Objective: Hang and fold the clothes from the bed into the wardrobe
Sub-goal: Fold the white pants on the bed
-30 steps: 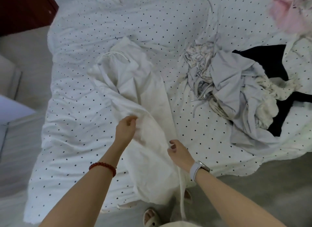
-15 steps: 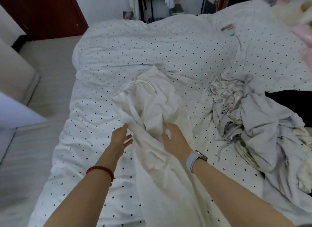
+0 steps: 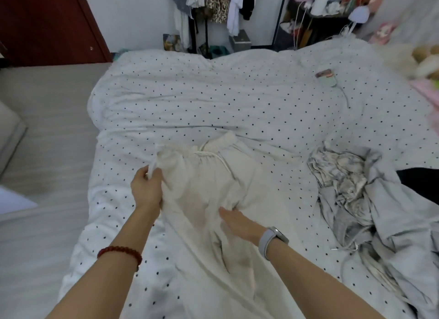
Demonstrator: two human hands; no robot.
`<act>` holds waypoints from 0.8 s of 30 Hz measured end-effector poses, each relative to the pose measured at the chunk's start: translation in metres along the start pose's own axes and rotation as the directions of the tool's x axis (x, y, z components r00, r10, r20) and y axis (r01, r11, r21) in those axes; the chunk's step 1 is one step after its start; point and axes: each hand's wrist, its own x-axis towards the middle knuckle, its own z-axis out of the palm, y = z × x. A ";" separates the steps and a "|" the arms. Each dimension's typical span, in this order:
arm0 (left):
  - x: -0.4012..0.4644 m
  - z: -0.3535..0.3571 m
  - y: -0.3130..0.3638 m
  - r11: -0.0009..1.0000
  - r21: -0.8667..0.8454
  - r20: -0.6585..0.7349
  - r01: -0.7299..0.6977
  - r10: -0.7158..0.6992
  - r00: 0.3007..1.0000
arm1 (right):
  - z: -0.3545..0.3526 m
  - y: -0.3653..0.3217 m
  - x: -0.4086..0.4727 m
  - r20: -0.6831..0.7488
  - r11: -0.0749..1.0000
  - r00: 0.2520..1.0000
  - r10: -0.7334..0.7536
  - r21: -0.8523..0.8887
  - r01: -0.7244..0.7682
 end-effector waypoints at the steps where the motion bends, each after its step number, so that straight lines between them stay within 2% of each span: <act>1: 0.008 0.000 0.009 0.999 0.012 0.038 0.036 -0.037 0.999 | -0.003 -0.010 0.001 -0.002 1.000 1.000 -0.008 -0.002 0.008; 5: 0.007 0.021 0.034 0.980 0.018 0.321 0.197 -0.192 0.927 | -0.018 -0.054 -0.016 -0.013 0.977 0.979 -0.202 0.062 0.202; 7: 0.000 0.037 0.046 0.983 0.035 0.410 0.178 -0.177 0.895 | -0.024 -0.057 -0.024 0.004 0.962 0.962 -0.272 0.040 0.271; 10: -0.012 0.062 0.060 0.997 0.023 0.475 0.076 -0.078 0.876 | -0.033 -0.043 -0.023 -0.123 0.939 0.932 -0.340 -0.100 0.329; 13: -0.019 0.089 0.070 0.994 0.043 0.504 -0.104 0.068 0.861 | -0.054 -0.034 -0.021 -0.375 0.916 0.843 -0.386 -0.052 0.397; 15: -0.021 0.101 0.070 0.970 0.103 0.523 -0.221 0.136 0.842 | -0.071 -0.028 -0.015 -0.496 0.919 0.792 -0.357 -0.034 0.393; 16: -0.018 0.109 0.066 0.942 0.170 0.523 -0.290 0.164 0.836 | -0.082 -0.023 -0.006 -0.533 0.929 0.783 -0.322 -0.019 0.370; 18: -0.012 0.116 0.047 0.813 0.407 0.488 -0.417 0.192 0.851 | -0.099 -0.005 0.011 -0.562 0.966 0.798 -0.218 -0.008 0.259; 19: -0.009 0.117 0.033 0.751 0.510 0.452 -0.418 0.179 0.874 | -0.106 0.006 0.019 -0.566 0.982 0.808 -0.162 -0.014 0.188; 21: -0.001 0.116 0.004 0.731 0.627 0.368 -0.270 0.028 0.929 | -0.116 0.028 0.033 -0.565 0.994 0.819 -0.095 -0.018 0.103; 24: 0.012 0.118 -0.024 0.814 0.580 0.274 0.024 -0.223 0.935 | -0.120 0.047 0.047 -0.560 0.993 0.823 -0.098 -0.005 0.116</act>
